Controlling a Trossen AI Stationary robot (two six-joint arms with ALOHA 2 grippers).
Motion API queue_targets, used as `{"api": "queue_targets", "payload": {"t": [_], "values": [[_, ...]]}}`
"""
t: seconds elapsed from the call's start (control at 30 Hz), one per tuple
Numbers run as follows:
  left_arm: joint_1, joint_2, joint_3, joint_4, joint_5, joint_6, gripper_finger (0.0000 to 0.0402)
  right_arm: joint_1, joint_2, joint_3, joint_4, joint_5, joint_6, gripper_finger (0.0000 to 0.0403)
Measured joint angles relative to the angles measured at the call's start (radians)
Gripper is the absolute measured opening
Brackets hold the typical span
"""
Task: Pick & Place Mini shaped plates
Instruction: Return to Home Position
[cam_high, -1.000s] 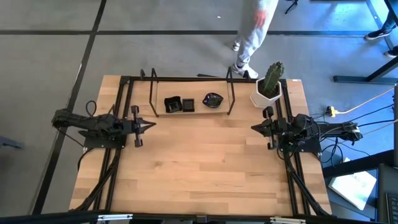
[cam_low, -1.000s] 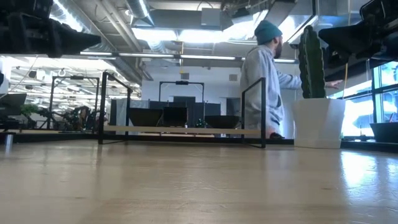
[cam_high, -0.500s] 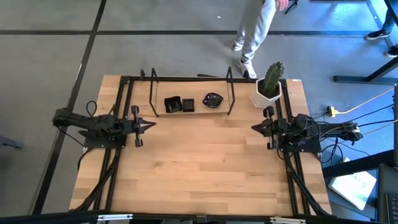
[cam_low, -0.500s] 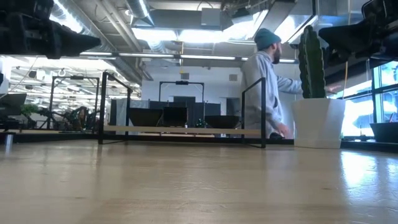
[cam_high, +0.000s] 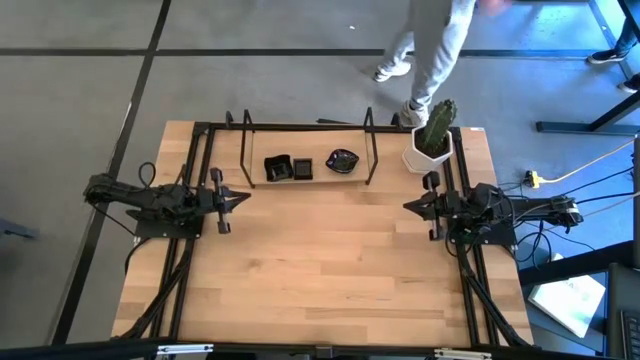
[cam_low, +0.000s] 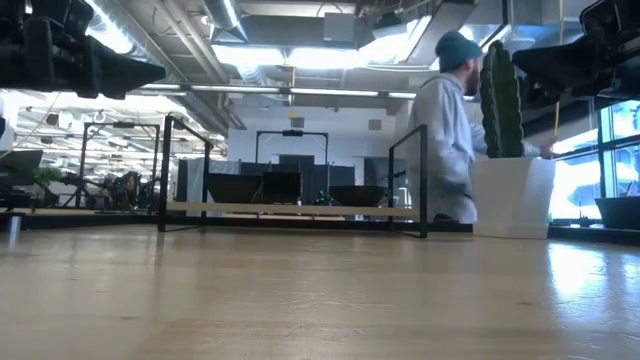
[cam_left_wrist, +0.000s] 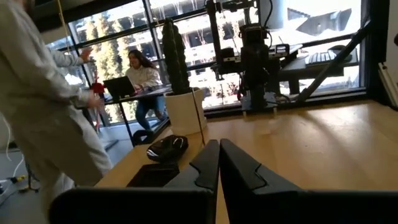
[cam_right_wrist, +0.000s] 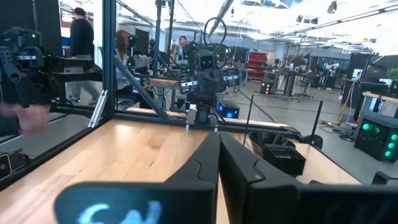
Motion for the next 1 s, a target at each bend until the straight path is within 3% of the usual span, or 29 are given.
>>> {"api": "queue_targets", "payload": {"t": [1.0], "values": [[0.0, 0.0, 0.0, 0.0, -0.001, -0.004, 0.0008, 0.0, 0.0, 0.0, 0.001, 0.0, 0.0, 0.0019]]}}
